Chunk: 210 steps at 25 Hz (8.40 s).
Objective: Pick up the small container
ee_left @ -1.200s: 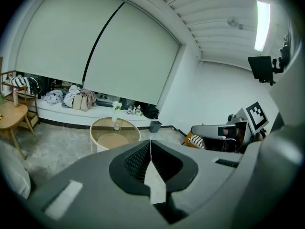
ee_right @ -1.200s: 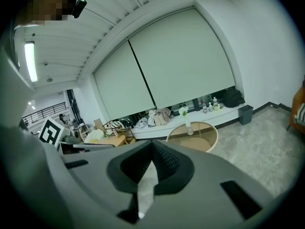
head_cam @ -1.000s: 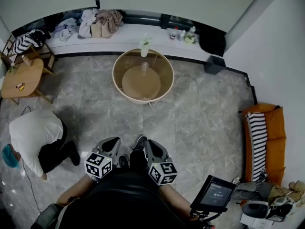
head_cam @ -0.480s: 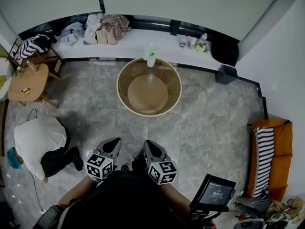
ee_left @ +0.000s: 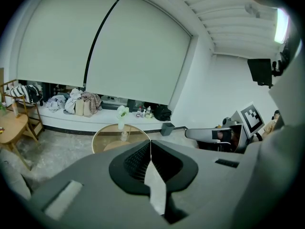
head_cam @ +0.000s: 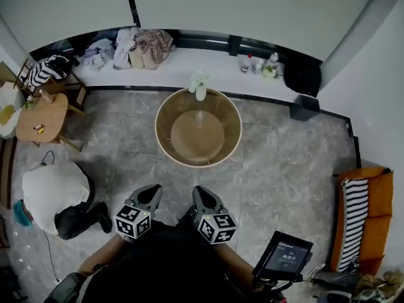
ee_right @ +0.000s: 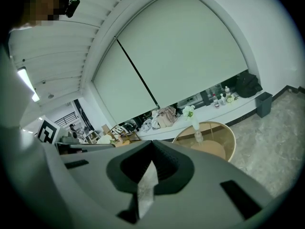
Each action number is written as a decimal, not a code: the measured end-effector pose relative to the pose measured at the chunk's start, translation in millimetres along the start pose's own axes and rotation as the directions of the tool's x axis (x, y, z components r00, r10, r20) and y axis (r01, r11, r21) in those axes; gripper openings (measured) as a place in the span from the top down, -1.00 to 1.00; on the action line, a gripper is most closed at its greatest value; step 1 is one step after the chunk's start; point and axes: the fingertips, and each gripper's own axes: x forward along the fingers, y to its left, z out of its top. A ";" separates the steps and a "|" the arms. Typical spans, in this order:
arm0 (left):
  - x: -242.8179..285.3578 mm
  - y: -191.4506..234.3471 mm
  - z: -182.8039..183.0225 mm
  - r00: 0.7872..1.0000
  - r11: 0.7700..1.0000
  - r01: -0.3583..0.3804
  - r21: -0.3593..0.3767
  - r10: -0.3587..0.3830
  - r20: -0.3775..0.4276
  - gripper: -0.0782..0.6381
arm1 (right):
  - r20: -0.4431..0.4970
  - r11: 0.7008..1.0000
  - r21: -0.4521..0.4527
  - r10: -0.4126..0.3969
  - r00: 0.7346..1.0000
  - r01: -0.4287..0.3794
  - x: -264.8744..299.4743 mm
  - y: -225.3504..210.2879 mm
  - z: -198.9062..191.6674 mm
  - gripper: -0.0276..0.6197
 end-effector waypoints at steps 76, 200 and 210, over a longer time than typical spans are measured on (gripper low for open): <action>370.7 168.3 129.4 0.984 0.944 0.129 0.305 -0.083 -0.159 0.55 | -0.048 0.946 0.142 -0.287 0.957 0.291 220.5 -246.2 123.1 0.90; 577.3 212.1 -30.4 0.884 0.847 0.363 0.388 -0.181 -0.431 -0.17 | -0.224 0.855 0.288 -0.378 0.898 0.432 290.9 -350.3 10.4 0.90; 517.1 197.8 23.6 0.889 0.877 0.326 0.352 -0.158 -0.429 -0.17 | -0.188 0.872 0.262 -0.375 0.908 0.414 284.4 -318.7 45.0 0.90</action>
